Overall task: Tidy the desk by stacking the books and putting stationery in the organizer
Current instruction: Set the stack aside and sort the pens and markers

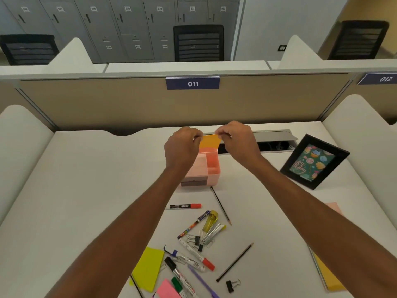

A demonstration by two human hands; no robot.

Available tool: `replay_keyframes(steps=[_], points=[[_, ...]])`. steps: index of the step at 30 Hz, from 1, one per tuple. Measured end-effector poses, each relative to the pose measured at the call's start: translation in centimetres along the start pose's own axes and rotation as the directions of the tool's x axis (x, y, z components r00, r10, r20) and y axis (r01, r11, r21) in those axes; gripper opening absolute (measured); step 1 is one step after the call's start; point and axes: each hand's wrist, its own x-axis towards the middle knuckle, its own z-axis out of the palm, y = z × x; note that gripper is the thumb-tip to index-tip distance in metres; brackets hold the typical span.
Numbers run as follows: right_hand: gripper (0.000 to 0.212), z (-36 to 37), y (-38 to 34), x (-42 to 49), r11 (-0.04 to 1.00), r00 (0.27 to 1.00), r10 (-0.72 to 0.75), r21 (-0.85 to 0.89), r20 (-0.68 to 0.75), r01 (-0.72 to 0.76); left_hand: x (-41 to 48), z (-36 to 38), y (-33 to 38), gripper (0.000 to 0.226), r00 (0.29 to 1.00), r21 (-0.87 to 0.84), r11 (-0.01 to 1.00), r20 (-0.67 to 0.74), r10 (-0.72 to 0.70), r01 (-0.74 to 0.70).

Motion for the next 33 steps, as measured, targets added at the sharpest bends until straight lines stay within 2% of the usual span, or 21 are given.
replay_keyframes(steps=[8, 16, 21, 28, 33], points=[[0.018, 3.3, 1.7, 2.1, 0.996, 0.99, 0.082, -0.048, 0.113, -0.077, 1.9, 3.3, -1.8, 0.018, 0.993, 0.104, 0.993, 0.095, -0.067, 0.057], [0.013, 6.3, 3.0, 1.3, 0.969, 0.945, 0.177, -0.215, 0.275, -0.119, 1.6, 6.3, -3.9, 0.02, 0.958, 0.215, 0.972, 0.246, -0.148, 0.094], [0.015, 7.5, 3.8, 1.4, 0.965, 0.941, 0.179, -0.238, 0.288, -0.111, 1.3, 7.5, -4.5, 0.027, 0.955, 0.252, 0.966, 0.269, -0.126, 0.056], [0.011, 8.1, 4.0, 1.8, 0.949, 0.938, 0.156, -0.309, 0.31, -0.056, 1.4, 7.7, -4.6, 0.026, 0.947, 0.24, 0.967, 0.28, -0.155, 0.088], [0.026, 7.5, 4.0, 1.6, 0.957, 0.943, 0.166, -0.276, 0.288, -0.084, 1.0, 7.1, -4.7, 0.028, 0.95, 0.16, 0.978, 0.261, -0.172, 0.133]])
